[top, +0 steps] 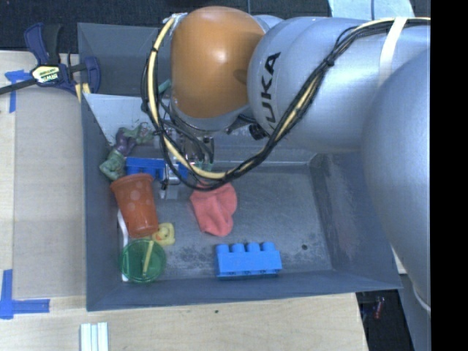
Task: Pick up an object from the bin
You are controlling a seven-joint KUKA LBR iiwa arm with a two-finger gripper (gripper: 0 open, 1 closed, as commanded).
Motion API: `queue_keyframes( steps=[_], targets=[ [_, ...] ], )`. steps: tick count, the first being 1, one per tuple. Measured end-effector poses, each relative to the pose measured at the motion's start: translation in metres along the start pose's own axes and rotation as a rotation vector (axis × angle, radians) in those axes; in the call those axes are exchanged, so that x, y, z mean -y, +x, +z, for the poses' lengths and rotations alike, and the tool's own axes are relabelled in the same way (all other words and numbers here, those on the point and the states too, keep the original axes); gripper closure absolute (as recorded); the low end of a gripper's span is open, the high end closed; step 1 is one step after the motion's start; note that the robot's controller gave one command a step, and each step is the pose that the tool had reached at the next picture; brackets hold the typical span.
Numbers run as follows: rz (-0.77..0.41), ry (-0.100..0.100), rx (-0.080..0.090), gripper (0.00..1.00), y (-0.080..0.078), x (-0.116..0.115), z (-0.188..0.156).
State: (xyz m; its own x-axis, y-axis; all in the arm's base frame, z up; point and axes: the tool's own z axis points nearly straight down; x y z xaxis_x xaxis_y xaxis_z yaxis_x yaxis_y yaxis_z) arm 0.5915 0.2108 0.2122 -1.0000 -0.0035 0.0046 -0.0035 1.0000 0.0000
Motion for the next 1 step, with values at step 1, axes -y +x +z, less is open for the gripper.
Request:
queue_keyframes(
  steps=[1],
  targets=[
    [0.003, -0.001, 0.008, 0.00, -0.0014, 0.0014, -0.0054]
  ],
)
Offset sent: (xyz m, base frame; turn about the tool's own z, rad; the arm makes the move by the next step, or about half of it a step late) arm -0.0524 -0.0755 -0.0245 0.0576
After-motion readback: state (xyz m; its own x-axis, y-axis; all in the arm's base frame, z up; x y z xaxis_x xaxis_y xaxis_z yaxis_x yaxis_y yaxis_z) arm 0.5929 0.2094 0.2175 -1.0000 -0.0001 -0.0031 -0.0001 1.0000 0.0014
